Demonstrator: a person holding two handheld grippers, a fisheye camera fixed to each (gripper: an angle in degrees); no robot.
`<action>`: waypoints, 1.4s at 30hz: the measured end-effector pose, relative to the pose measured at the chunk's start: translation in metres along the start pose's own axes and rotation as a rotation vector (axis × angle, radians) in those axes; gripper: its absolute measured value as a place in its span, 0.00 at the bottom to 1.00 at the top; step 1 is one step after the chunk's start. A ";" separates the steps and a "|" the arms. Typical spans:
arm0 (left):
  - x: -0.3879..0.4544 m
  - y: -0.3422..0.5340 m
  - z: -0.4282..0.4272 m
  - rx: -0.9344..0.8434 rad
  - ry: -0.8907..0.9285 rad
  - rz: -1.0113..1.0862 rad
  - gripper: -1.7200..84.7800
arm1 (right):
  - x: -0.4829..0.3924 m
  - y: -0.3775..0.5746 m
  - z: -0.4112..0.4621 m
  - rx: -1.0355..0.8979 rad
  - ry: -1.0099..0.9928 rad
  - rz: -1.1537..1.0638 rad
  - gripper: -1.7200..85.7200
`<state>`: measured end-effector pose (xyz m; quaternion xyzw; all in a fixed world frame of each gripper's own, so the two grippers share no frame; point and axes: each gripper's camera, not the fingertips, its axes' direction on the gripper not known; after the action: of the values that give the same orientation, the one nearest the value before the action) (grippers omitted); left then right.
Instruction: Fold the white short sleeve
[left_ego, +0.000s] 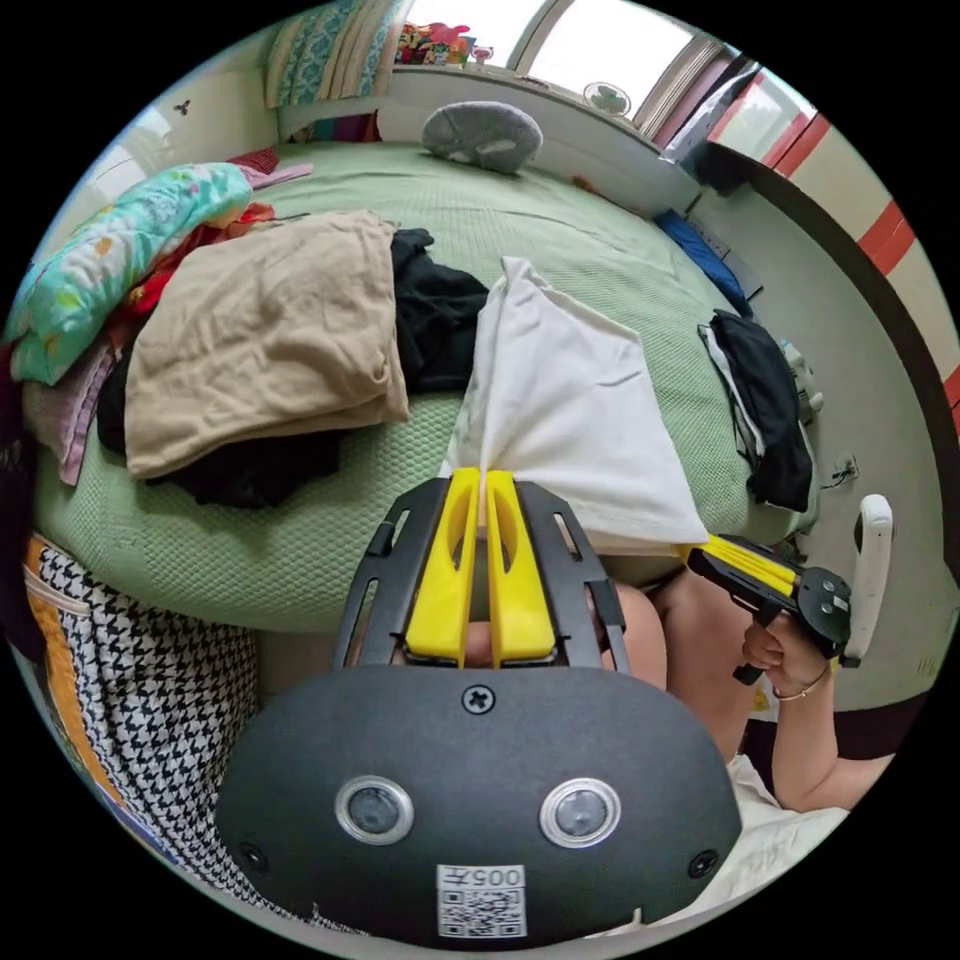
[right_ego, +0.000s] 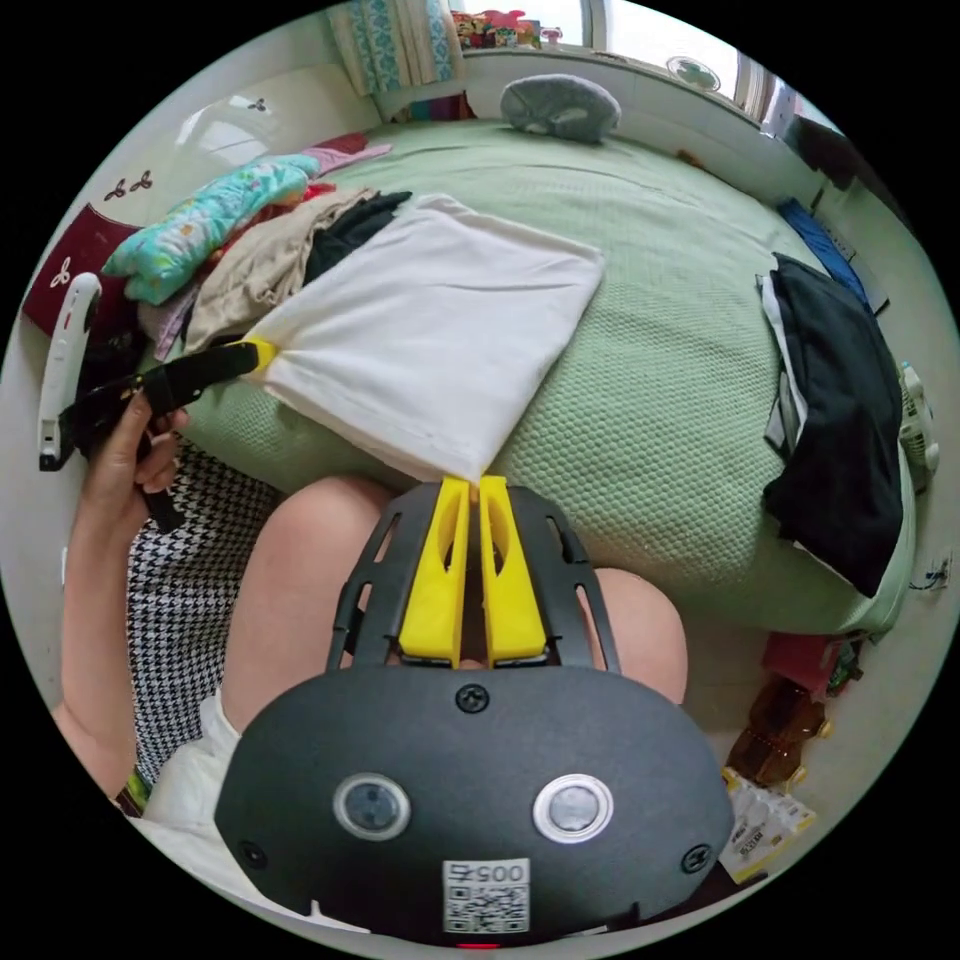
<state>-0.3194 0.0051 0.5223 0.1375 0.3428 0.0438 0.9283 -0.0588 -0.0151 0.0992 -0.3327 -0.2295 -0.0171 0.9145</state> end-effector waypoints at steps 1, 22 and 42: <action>-0.003 0.002 0.009 -0.021 -0.019 -0.010 0.03 | 0.000 0.000 0.010 -0.025 -0.003 0.000 0.00; 0.010 0.029 0.014 0.058 0.057 -0.041 0.22 | 0.104 -0.090 -0.038 0.242 -0.014 0.035 0.14; 0.108 0.020 0.049 -0.003 -0.028 -0.033 0.12 | 0.109 -0.141 -0.004 0.245 0.021 -0.011 0.08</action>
<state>-0.2051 0.0323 0.4966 0.1308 0.3320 0.0271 0.9338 0.0140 -0.1139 0.2283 -0.2172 -0.2223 0.0028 0.9505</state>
